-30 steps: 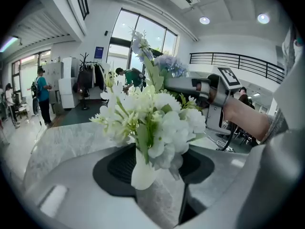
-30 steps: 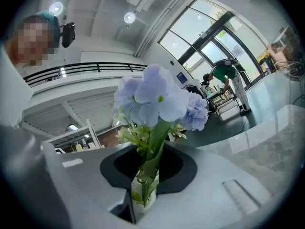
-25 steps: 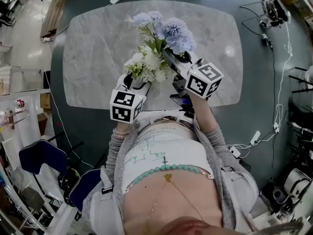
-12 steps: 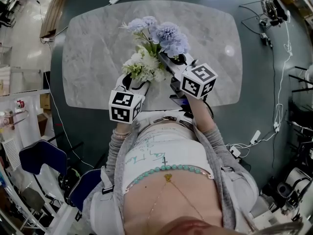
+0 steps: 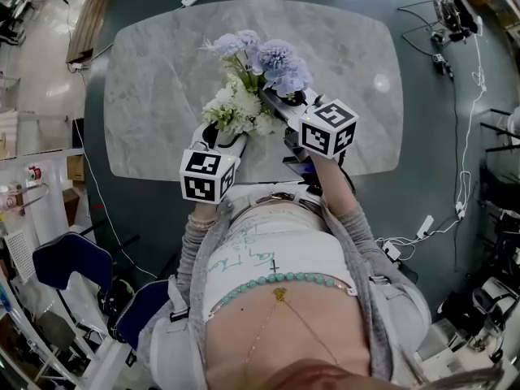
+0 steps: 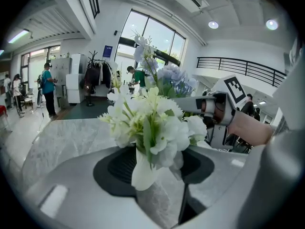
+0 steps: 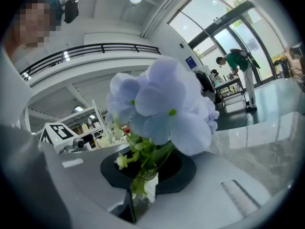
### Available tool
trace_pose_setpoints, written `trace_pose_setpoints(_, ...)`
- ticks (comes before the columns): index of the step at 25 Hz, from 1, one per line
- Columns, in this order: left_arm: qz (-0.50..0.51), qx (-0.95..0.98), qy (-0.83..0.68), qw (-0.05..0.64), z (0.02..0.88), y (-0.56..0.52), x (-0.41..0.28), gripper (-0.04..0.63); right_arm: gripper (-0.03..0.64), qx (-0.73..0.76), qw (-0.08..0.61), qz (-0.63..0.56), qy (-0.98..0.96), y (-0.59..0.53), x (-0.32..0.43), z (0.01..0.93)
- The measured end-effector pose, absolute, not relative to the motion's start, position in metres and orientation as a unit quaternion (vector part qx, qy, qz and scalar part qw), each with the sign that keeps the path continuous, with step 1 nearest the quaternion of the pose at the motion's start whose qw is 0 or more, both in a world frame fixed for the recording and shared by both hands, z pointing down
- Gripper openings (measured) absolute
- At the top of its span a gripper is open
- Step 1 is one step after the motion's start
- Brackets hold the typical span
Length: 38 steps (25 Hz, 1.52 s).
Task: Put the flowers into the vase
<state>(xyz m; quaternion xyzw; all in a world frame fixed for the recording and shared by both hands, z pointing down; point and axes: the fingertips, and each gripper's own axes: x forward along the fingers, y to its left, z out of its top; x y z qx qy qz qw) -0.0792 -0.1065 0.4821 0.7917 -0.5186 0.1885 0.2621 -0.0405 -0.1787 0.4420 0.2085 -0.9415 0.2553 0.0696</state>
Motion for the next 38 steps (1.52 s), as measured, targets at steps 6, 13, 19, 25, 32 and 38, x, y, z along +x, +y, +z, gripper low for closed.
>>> trace_pose_setpoints(6,0.182,0.791,-0.519,0.268,0.483,-0.107,-0.081,0.244,0.084,0.206,0.094,0.247,-0.942,-0.174,-0.047,0.452)
trace_pose_setpoints(13,0.173,0.789,-0.521,0.274,0.482,-0.105,-0.081,0.244,0.150,0.209,0.080,0.233,-0.946,-0.174,-0.040,0.442)
trace_pose_setpoints(19,0.180,0.787,-0.523,0.272,0.483,-0.102,-0.084,0.244,0.219,0.211,0.090,0.208,-0.951,-0.170,-0.027,0.436)
trace_pose_setpoints(25,0.180,0.786,-0.524,0.273,0.482,-0.100,-0.083,0.244,0.247,0.197,0.141,0.190,-0.951,-0.162,-0.022,0.439)
trace_pose_setpoints(32,0.176,0.788,-0.524,0.273,0.481,-0.098,-0.083,0.244,0.337,0.161,0.169,0.210,-0.949,-0.150,-0.014,0.439)
trace_pose_setpoints(38,0.172,0.789,-0.523,0.273,0.483,-0.099,-0.085,0.244,0.339,0.195,0.127,0.253,-0.939,-0.155,0.002,0.439)
